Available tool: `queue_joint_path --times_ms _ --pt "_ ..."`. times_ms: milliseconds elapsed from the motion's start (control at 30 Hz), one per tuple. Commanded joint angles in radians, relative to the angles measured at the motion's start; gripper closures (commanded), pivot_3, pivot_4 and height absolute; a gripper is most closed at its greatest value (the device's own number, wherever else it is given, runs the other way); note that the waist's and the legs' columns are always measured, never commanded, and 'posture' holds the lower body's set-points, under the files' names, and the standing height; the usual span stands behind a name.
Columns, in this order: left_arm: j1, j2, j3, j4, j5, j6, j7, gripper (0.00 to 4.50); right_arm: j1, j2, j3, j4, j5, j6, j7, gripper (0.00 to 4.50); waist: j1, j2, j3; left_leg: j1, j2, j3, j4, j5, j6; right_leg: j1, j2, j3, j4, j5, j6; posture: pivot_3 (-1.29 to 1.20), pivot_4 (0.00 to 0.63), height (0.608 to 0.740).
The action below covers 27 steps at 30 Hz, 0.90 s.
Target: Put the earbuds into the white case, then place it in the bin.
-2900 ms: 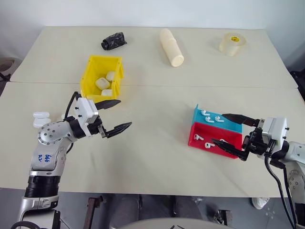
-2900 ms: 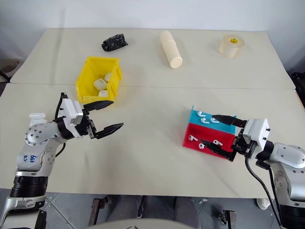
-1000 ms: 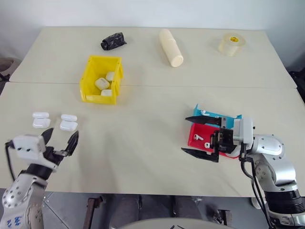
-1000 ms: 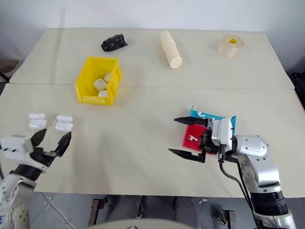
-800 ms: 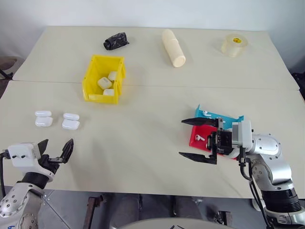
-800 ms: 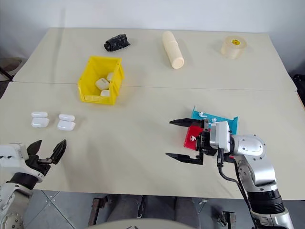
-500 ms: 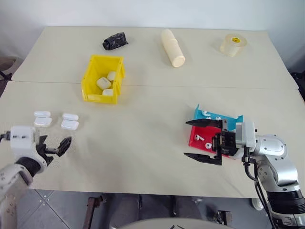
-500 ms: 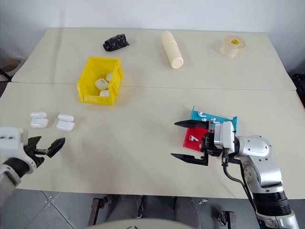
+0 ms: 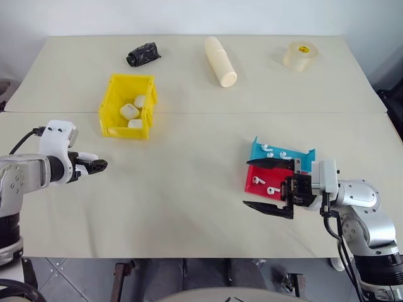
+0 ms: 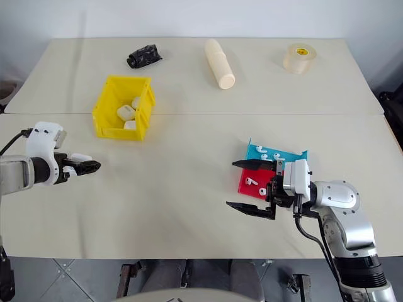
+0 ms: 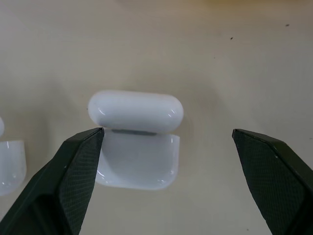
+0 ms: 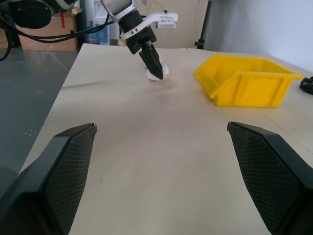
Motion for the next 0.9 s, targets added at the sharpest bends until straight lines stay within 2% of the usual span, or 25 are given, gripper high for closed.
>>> queue_joint_path --times_ms 33,300,767,867,900 --pt "-0.037 0.036 -0.040 0.054 0.053 0.018 -0.015 0.02 0.015 -0.006 -0.020 -0.060 0.017 0.001 -0.020 0.00 0.001 0.000 0.000 0.000 0.000 0.000 0.000 0.000 0.000 0.000 0.000 0.000 0.001 0.000 0.000 0.00 0.150 0.740" --pt "-0.083 0.063 -0.143 0.119 0.099 -0.003 -0.091 0.02 0.041 -0.011 -0.029 -0.083 0.014 -0.002 -0.047 0.00 0.007 0.000 0.000 -0.001 -0.001 0.000 0.002 0.000 0.000 0.000 -0.001 0.000 0.000 0.000 0.000 0.00 0.150 0.740" --pt "-0.079 0.114 -0.275 0.185 0.154 -0.073 -0.248 0.02 0.057 -0.014 -0.039 -0.097 0.008 -0.007 -0.063 0.00 0.007 0.001 0.000 0.000 -0.001 0.000 0.003 0.000 0.000 0.000 -0.001 0.001 0.001 0.000 0.000 0.00 0.150 0.740" --pt "-0.072 0.130 -0.288 0.187 0.161 -0.070 -0.275 0.63 0.055 -0.013 -0.040 -0.093 0.005 -0.010 -0.064 0.00 0.004 0.001 -0.001 0.000 -0.001 0.000 0.002 0.000 0.000 0.000 -0.001 0.001 0.001 0.000 0.000 0.00 0.150 0.740" --pt "-0.068 0.133 -0.287 0.184 0.161 -0.069 -0.281 0.97 0.055 -0.013 -0.040 -0.091 0.004 -0.012 -0.064 0.00 0.003 0.001 -0.001 0.000 -0.001 0.000 0.002 0.000 0.000 0.000 0.000 0.001 0.002 0.000 0.000 0.00 0.150 0.740"
